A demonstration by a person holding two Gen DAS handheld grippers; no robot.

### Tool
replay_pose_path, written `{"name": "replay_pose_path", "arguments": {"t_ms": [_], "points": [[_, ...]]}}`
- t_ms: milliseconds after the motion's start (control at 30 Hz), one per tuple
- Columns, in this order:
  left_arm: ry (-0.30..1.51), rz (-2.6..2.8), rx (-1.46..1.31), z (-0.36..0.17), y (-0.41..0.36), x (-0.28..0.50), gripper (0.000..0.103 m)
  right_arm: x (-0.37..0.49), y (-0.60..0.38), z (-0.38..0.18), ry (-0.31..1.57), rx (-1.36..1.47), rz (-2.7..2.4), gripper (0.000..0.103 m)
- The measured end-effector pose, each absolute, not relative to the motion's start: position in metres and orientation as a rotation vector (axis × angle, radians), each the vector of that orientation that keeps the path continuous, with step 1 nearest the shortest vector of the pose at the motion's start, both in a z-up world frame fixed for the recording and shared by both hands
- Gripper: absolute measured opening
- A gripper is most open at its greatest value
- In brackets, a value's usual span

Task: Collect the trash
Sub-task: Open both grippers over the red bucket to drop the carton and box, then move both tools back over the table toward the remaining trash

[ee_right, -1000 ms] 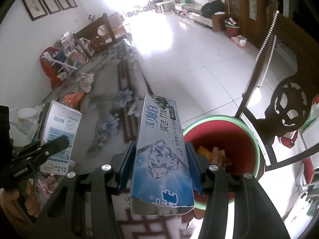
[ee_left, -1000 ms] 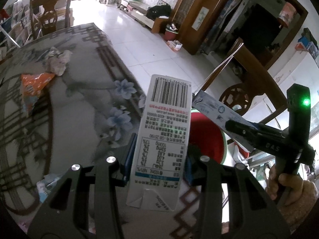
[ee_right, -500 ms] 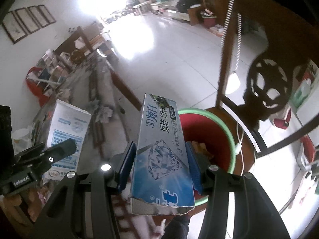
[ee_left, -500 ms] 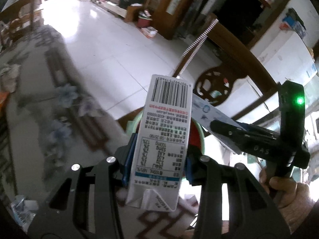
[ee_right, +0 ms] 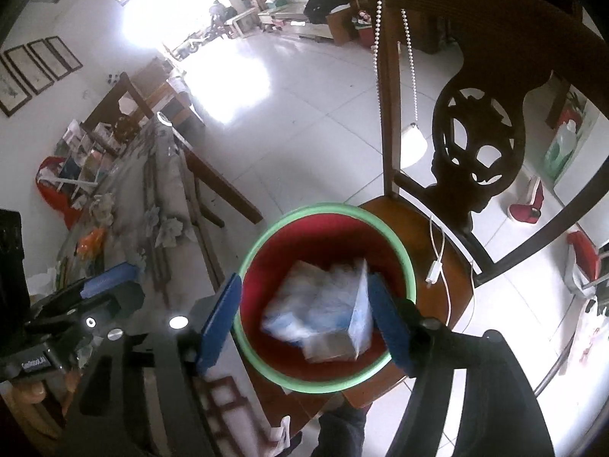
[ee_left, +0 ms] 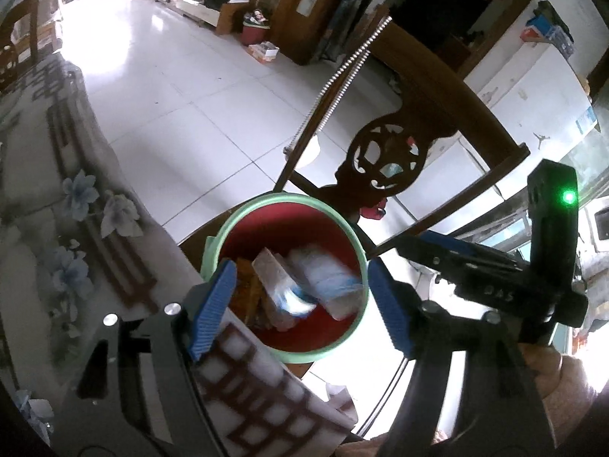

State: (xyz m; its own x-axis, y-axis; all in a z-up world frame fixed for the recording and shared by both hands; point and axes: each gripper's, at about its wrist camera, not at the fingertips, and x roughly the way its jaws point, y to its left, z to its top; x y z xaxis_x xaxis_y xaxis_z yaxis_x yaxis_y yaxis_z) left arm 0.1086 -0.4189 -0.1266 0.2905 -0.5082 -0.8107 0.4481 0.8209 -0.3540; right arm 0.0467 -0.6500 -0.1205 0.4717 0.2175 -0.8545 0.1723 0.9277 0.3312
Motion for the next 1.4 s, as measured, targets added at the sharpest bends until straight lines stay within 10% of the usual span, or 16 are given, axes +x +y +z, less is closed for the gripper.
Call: {"name": "replay_pose_path", "arguments": {"t_ms": [1400], "points": [[1.151,-0.323,-0.158,-0.147,-0.058,-0.007,0.070,0.025,-0.331,-0.129,1.187,0.210,0.331,0.078]]}}
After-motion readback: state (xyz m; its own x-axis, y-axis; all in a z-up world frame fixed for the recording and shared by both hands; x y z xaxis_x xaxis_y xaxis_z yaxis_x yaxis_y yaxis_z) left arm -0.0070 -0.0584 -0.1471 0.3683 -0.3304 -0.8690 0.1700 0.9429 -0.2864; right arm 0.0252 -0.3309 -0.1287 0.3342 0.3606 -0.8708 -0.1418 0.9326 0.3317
